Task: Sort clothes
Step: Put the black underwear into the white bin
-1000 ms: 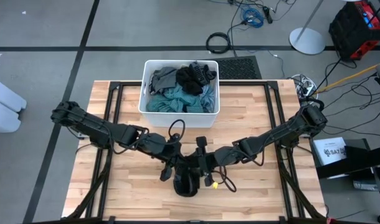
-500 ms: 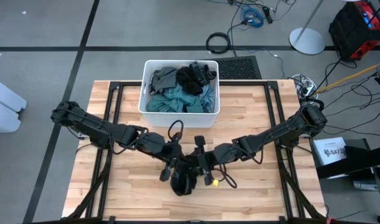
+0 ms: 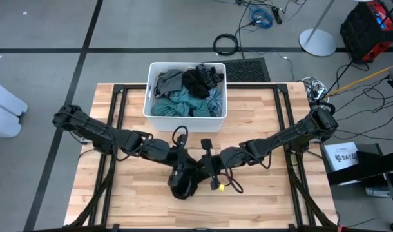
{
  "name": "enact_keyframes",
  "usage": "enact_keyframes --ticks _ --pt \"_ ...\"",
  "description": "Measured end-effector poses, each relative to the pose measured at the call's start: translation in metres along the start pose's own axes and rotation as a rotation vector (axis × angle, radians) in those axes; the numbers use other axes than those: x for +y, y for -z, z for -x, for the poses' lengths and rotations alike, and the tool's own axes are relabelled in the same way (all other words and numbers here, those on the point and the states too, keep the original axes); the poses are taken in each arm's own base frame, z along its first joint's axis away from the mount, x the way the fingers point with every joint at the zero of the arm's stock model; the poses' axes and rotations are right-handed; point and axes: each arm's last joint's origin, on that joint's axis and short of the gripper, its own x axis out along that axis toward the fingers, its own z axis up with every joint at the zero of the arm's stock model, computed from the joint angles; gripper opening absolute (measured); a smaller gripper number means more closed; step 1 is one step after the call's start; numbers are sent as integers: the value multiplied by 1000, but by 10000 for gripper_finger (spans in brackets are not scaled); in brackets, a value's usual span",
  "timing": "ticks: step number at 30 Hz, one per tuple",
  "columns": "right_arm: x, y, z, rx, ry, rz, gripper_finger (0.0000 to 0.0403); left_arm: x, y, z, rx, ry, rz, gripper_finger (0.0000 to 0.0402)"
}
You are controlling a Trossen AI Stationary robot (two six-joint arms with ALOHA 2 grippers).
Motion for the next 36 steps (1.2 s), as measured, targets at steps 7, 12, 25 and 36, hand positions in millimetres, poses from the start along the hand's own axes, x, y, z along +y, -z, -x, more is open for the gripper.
enact_keyframes --ticks 7,12,25,36 --pt "-2 0 0 2 7 2 6 -8 -4 4 33 17 -9 146" --pt "-2 1 0 10 10 5 6 -10 -16 17 116 19 -22 182" --pt "-13 -9 23 72 130 75 5 -4 -10 55 441 -49 -12 185" --pt "-36 -51 96 -67 184 44 5 -1 1 99 502 -196 29 185"
